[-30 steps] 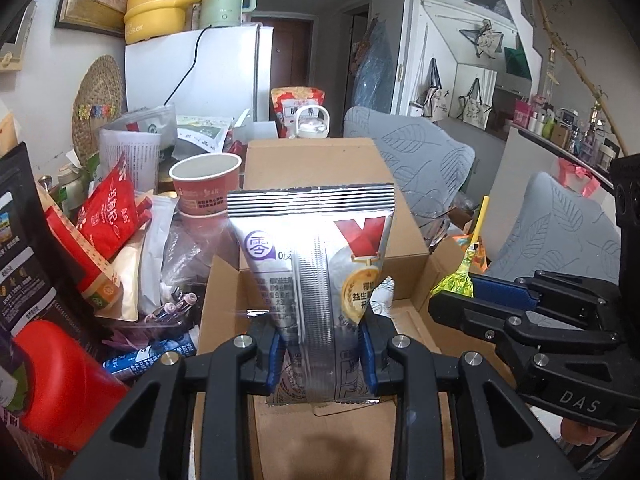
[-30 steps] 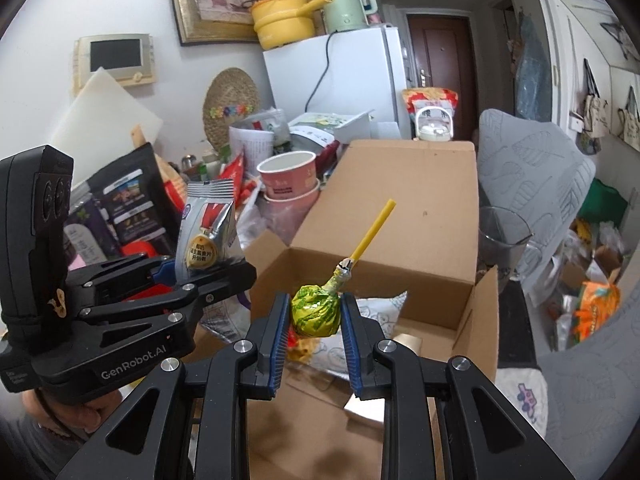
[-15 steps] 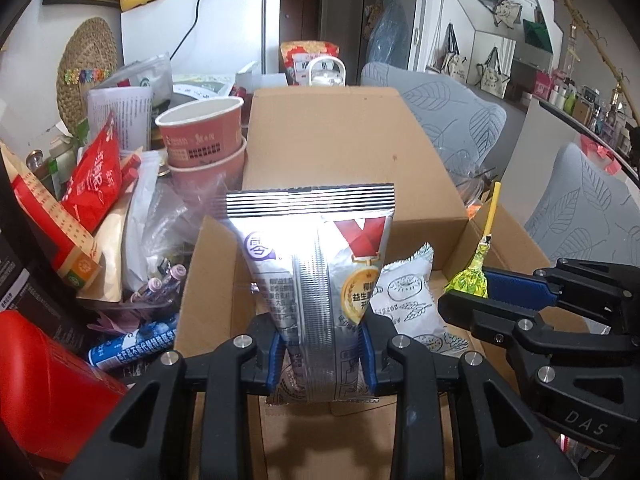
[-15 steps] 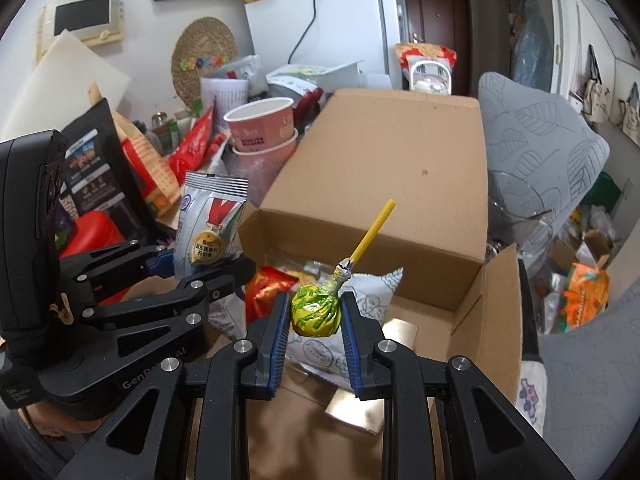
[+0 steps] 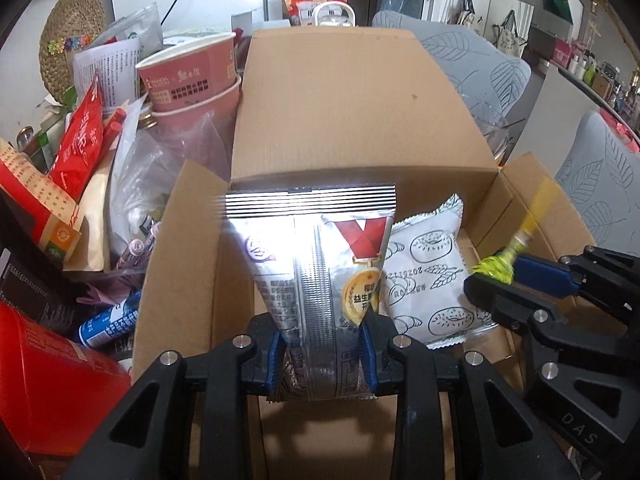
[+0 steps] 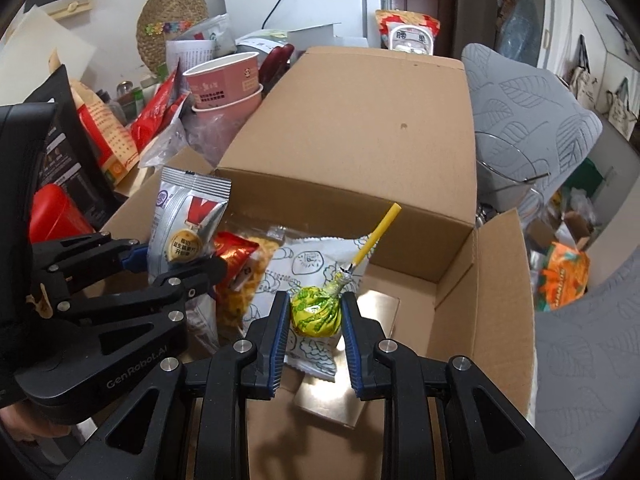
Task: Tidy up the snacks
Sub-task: 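Release the silver bag with the left tool while the right tool drops the lollipop inside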
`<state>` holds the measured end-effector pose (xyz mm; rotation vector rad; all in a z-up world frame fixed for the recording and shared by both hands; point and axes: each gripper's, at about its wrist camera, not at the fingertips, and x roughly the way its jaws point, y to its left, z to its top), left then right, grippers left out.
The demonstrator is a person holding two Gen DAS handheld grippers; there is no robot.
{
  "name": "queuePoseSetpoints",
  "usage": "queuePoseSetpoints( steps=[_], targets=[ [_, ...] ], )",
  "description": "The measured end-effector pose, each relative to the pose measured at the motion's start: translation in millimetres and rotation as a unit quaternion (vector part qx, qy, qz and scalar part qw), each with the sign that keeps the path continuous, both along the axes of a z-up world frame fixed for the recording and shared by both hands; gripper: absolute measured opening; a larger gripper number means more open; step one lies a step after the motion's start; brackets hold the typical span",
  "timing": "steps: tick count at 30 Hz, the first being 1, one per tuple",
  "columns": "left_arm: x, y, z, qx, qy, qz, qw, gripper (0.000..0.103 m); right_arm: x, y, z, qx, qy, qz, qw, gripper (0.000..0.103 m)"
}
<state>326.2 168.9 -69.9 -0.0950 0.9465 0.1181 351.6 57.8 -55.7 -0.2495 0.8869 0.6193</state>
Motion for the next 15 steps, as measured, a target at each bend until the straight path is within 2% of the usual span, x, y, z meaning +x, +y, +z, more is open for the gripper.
queuePoseSetpoints(
  steps=[1, 3, 4, 6, 8, 9, 15],
  targets=[
    [1, 0, -1, 0.001, 0.003, 0.002, 1.0000, 0.032, 0, -1, 0, -0.003, 0.000, -0.003, 1.000, 0.029],
    [1, -1, -1, 0.003, 0.004, 0.007, 1.0000, 0.036, 0, -3, 1, -0.005, 0.000, -0.010, 1.000, 0.040],
    [0, -1, 0, 0.004, 0.002, 0.010, 0.9999, 0.039, 0, -4, 2, -0.004, 0.000, -0.012, 1.000, 0.041],
    [-1, -2, 3, 0.008, -0.002, 0.012, 0.9999, 0.059, -2, -7, 3, -0.003, 0.001, -0.014, 1.000, 0.041],
    [-3, -4, 9, 0.015, -0.011, 0.014, 0.9997, 0.074, -3, -9, 5, -0.006, -0.001, -0.018, 1.000, 0.040],
    [-3, -5, 11, 0.018, -0.013, 0.016, 0.9996, 0.076, -4, -11, 7, -0.006, -0.003, -0.020, 1.000, 0.040],
    [-10, -5, 35, 0.019, -0.038, 0.025, 0.9988, 0.076, -10, -21, 24, 0.001, -0.019, -0.032, 0.999, 0.041]
  ],
)
